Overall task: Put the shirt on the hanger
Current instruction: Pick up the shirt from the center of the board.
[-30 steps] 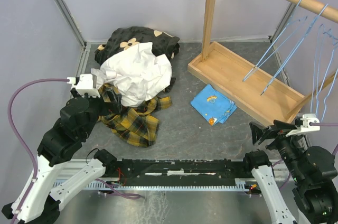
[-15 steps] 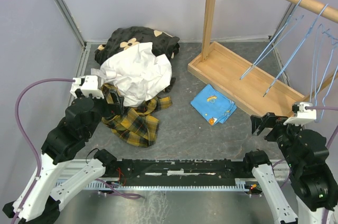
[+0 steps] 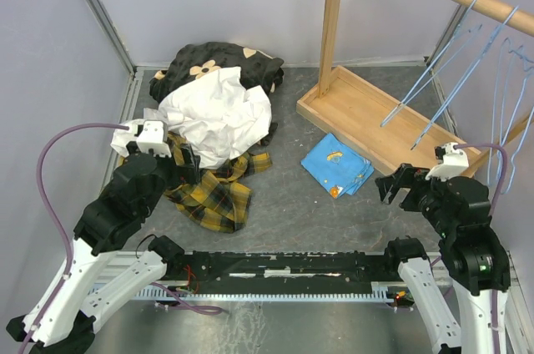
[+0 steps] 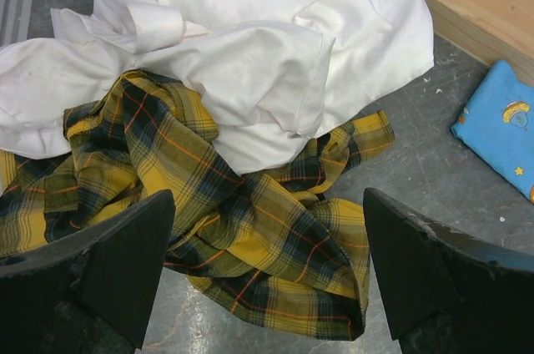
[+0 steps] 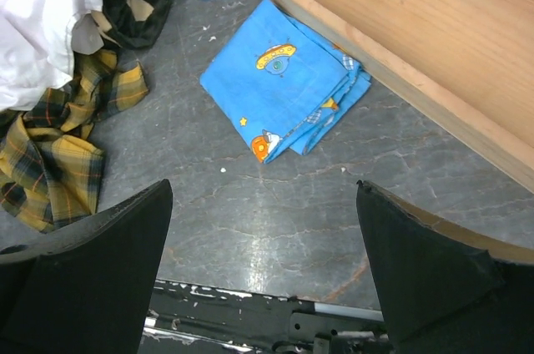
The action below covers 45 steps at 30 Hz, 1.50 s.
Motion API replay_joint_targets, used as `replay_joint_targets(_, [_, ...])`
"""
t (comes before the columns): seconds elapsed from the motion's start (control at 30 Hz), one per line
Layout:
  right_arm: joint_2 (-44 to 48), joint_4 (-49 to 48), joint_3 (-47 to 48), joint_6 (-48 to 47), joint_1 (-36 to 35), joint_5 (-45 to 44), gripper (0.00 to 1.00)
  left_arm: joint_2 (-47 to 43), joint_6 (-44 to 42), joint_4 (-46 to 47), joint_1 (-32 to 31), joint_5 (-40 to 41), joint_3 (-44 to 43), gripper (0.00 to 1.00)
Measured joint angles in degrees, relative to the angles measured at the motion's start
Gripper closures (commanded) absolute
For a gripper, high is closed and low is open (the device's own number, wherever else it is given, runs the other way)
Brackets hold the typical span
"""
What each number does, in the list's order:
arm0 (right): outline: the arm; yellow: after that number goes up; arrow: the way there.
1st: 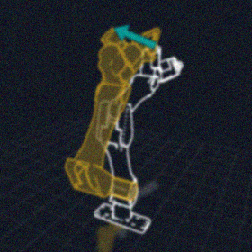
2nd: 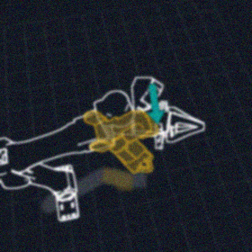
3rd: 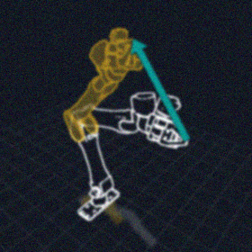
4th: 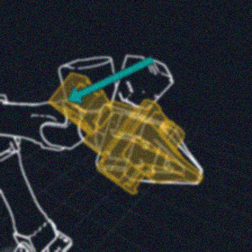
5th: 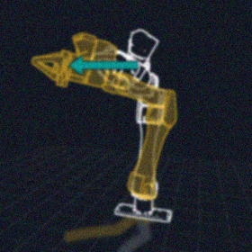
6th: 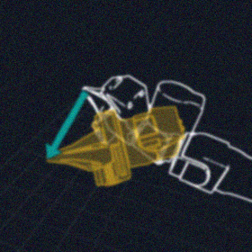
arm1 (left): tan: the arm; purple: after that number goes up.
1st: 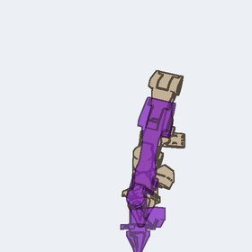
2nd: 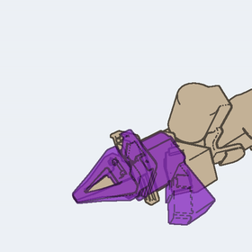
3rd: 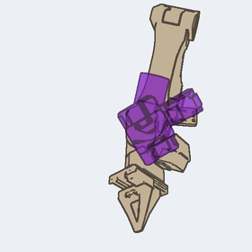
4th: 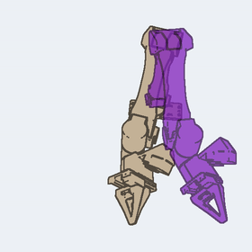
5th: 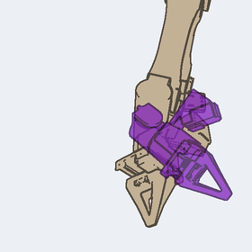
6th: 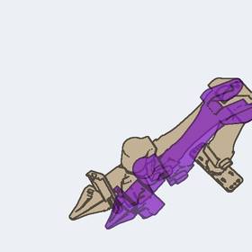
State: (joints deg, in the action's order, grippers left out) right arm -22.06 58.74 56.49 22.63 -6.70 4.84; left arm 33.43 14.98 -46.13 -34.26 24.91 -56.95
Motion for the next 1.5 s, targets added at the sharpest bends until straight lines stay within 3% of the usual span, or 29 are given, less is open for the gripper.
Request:
replay_joint_targets(0.67, [-1.8,-10.8,-11.9,5.2,0.3,7.0,0.01,0.0,0.0,0.1,0.0,0.0,3.1,0.01])
replay_joint_targets(1.1, [-6.6,-20.7,-23.6,13.6,-5.8,2.0,0.02,3.3,0.8,2.6,0.0,0.0,4.6,0.02])
replay_joint_targets(1.5, [-17.5,-28.0,-26.0,15.1,-12.4,-0.7,0.02,25.7,8.9,1.9,2.3,3.1,2.9,0.00])
